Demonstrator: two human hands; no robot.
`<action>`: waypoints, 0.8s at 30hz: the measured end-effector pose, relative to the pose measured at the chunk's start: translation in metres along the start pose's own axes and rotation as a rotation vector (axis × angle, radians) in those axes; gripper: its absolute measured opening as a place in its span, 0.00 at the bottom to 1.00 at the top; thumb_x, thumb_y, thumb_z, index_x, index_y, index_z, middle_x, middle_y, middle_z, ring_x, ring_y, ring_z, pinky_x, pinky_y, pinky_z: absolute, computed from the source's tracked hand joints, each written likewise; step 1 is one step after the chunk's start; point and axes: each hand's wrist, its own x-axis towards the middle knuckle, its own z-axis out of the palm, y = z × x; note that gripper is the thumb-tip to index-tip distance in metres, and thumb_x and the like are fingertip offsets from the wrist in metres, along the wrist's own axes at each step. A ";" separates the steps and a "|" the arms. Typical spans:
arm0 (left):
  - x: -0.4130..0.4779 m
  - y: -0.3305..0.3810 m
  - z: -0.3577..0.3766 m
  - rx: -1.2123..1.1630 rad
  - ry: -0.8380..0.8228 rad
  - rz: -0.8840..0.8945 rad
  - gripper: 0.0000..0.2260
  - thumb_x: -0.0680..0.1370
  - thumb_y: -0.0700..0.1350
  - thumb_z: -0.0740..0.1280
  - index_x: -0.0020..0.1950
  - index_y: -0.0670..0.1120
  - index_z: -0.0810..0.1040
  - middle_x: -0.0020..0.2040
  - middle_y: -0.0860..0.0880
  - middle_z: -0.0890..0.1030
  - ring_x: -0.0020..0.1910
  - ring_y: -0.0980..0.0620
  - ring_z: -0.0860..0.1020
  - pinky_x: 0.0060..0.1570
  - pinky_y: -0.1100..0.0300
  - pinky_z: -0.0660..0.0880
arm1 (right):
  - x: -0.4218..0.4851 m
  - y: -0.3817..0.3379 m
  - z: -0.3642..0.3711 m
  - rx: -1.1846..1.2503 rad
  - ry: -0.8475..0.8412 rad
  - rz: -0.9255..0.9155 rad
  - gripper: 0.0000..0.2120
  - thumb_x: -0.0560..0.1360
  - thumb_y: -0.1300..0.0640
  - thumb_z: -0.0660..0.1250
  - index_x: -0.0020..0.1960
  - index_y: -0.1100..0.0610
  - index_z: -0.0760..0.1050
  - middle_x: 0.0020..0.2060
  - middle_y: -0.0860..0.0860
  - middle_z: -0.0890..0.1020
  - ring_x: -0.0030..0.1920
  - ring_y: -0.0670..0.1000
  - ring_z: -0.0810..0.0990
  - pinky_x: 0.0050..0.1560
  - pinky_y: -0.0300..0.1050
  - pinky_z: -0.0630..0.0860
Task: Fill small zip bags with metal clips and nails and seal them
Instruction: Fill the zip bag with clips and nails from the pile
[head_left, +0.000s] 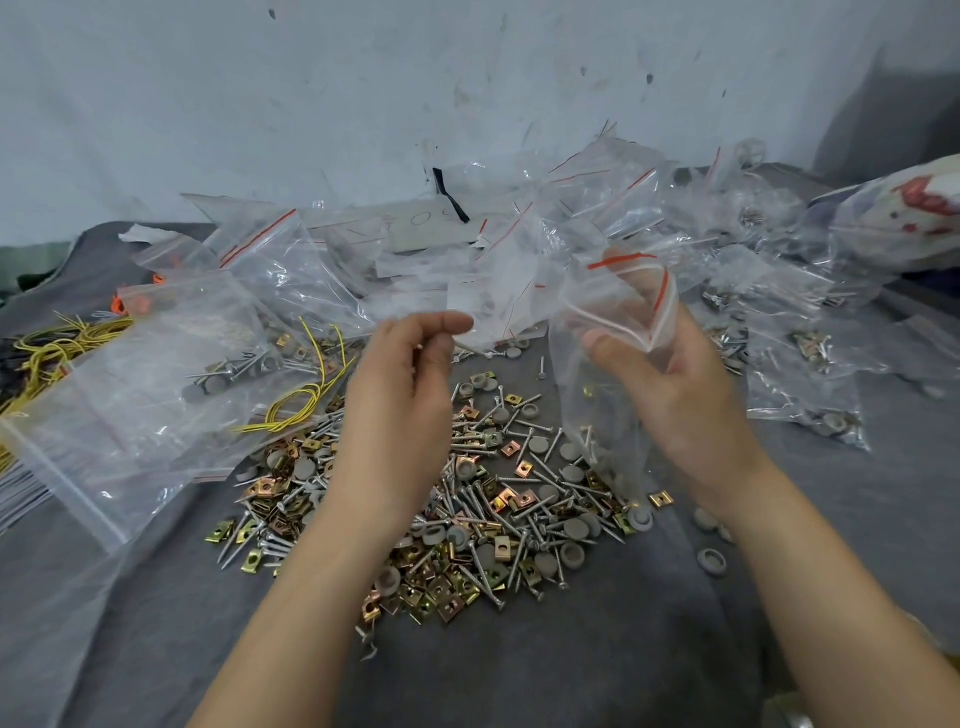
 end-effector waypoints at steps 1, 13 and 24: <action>0.002 0.007 -0.002 -0.053 0.032 0.021 0.10 0.83 0.42 0.61 0.56 0.53 0.80 0.45 0.55 0.78 0.38 0.60 0.73 0.38 0.68 0.69 | -0.001 0.000 0.002 -0.023 -0.007 -0.002 0.18 0.76 0.54 0.69 0.61 0.35 0.74 0.53 0.39 0.83 0.56 0.39 0.81 0.55 0.29 0.73; 0.003 0.050 0.008 -0.046 -0.065 0.244 0.09 0.82 0.47 0.65 0.61 0.57 0.77 0.49 0.61 0.80 0.52 0.62 0.77 0.47 0.71 0.71 | -0.004 0.003 0.016 -0.106 -0.056 -0.008 0.26 0.75 0.43 0.70 0.70 0.38 0.67 0.58 0.39 0.81 0.61 0.42 0.79 0.64 0.47 0.74; -0.001 0.011 -0.006 0.094 -0.106 0.125 0.08 0.83 0.50 0.61 0.59 0.56 0.77 0.45 0.58 0.81 0.45 0.61 0.78 0.41 0.69 0.74 | -0.004 0.006 0.012 -0.150 -0.042 0.003 0.26 0.75 0.45 0.69 0.70 0.37 0.66 0.59 0.39 0.80 0.62 0.41 0.78 0.66 0.40 0.72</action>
